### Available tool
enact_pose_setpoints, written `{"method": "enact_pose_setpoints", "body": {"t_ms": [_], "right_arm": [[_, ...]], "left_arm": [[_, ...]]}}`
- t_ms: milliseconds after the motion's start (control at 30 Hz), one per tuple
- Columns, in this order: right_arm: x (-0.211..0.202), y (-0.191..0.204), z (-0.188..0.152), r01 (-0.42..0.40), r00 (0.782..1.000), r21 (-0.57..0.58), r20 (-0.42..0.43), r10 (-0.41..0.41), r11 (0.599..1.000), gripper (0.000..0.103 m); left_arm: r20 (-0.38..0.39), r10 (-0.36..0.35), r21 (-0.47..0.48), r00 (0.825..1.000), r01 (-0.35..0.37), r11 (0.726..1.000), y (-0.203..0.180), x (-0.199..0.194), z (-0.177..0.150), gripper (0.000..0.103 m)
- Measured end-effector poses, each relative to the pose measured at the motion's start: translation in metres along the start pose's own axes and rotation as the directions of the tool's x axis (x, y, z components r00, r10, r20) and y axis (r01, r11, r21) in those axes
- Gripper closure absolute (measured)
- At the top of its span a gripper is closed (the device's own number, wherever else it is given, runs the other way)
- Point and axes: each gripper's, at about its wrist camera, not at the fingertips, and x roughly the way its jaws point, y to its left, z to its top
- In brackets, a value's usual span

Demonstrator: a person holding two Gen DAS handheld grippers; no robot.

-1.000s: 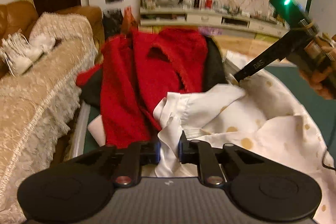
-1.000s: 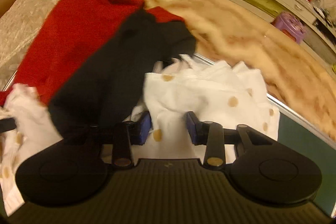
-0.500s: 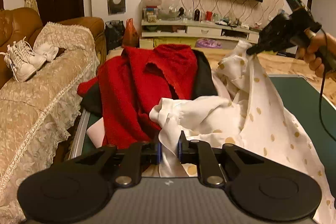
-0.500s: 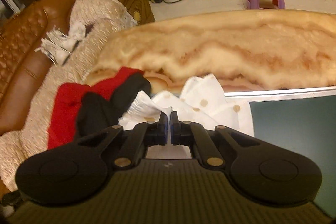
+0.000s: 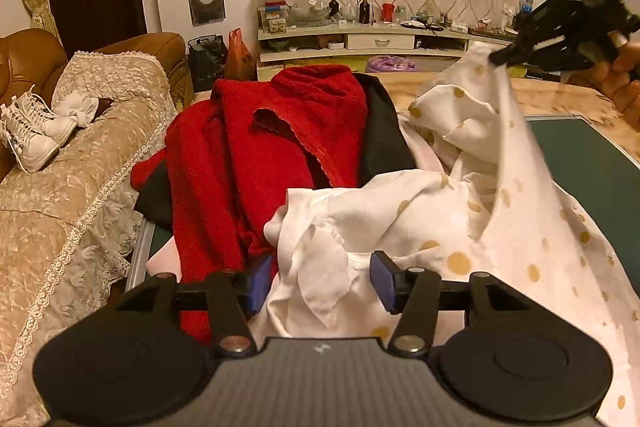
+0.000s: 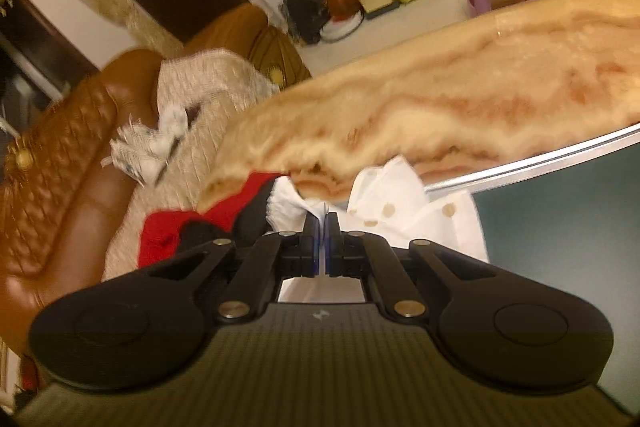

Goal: Fold clothes

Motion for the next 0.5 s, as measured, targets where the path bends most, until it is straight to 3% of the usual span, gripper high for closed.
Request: {"method": "enact_pose_setpoints", "body": {"t_ms": [33,67,267,367,500], "right_arm": [[-0.003,-0.003,0.002,-0.008,1.0,0.007,0.009,0.008,1.0,0.098],[-0.006,-0.006,0.005,-0.016,1.0,0.015,0.018,0.015,1.0,0.098],[-0.011,-0.012,0.006,-0.01,0.999,0.009,0.046,0.01,1.0,0.098],[-0.004,-0.009,0.003,-0.01,0.999,-0.005,0.046,0.01,1.0,0.098],[0.009,0.006,-0.003,-0.05,0.998,-0.021,0.022,0.051,0.999,0.098]], "left_arm": [[-0.001,-0.008,-0.007,1.0,0.008,1.0,0.001,0.002,0.0,0.073],[0.002,-0.01,-0.014,1.0,0.01,1.0,0.002,0.001,0.0,0.088],[0.092,0.013,-0.032,0.996,-0.01,0.999,-0.01,-0.037,-0.007,0.091],[0.166,-0.006,-0.094,0.986,0.022,0.995,-0.018,-0.073,-0.018,0.092],[0.203,-0.058,-0.183,0.977,0.096,0.978,-0.029,-0.105,-0.041,0.094]]}}
